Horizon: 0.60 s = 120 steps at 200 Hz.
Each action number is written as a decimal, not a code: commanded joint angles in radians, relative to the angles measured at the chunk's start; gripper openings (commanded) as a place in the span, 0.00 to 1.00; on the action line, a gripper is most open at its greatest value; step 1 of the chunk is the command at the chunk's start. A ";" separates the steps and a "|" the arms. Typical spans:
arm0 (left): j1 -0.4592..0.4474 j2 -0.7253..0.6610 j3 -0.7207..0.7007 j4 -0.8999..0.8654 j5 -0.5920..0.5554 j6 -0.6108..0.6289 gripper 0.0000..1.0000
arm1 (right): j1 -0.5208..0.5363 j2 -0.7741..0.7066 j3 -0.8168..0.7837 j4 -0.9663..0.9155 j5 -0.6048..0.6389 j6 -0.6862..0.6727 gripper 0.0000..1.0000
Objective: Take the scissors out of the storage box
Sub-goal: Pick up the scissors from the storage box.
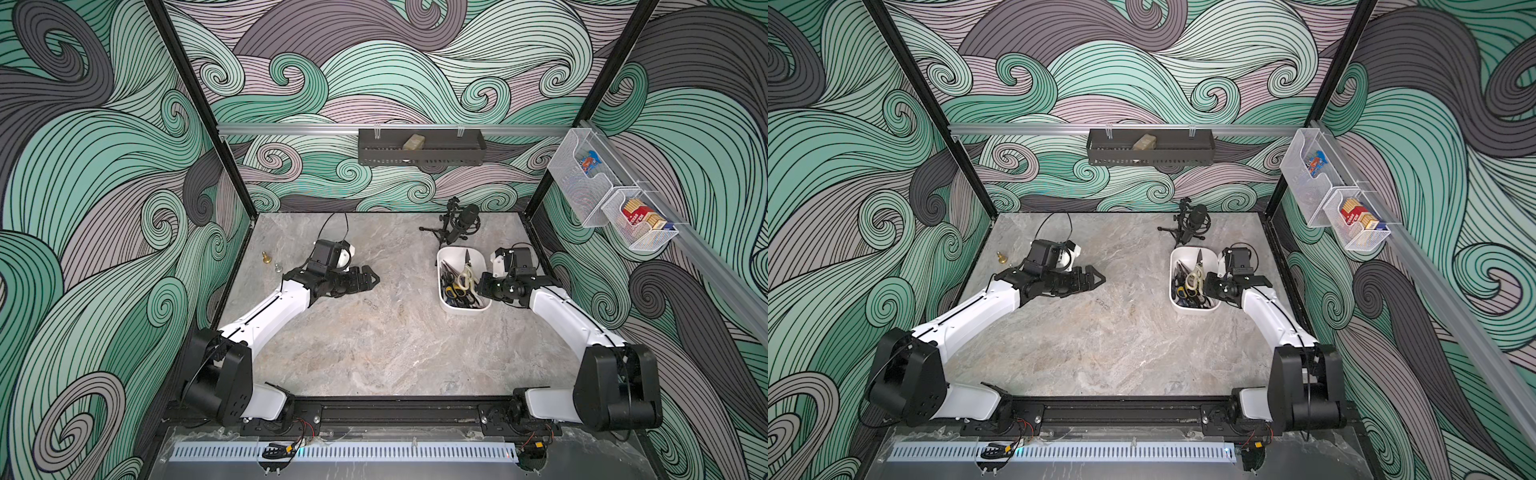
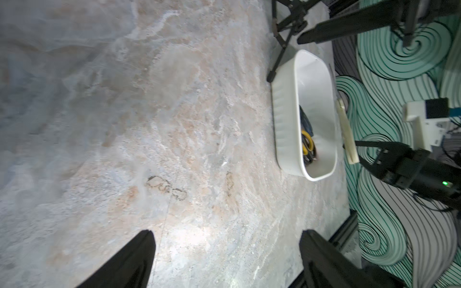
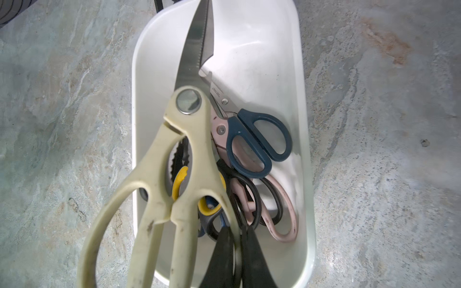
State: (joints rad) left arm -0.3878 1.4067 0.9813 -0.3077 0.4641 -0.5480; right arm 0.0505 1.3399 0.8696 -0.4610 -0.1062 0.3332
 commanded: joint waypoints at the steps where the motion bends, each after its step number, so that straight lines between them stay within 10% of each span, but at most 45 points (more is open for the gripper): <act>1: -0.003 0.009 0.002 0.169 0.271 -0.108 0.90 | 0.052 -0.053 -0.005 -0.002 0.020 0.022 0.00; 31: -0.008 0.009 -0.033 0.373 0.392 -0.261 0.79 | 0.175 -0.098 -0.006 0.005 0.091 0.087 0.00; 120: -0.053 -0.006 -0.085 0.300 0.340 -0.197 0.64 | 0.481 -0.011 0.083 0.126 0.181 0.247 0.00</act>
State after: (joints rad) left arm -0.4194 1.4322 0.9325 -0.0349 0.7784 -0.7422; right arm 0.4816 1.2808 0.8875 -0.3920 0.0402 0.5396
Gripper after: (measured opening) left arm 0.668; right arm 0.088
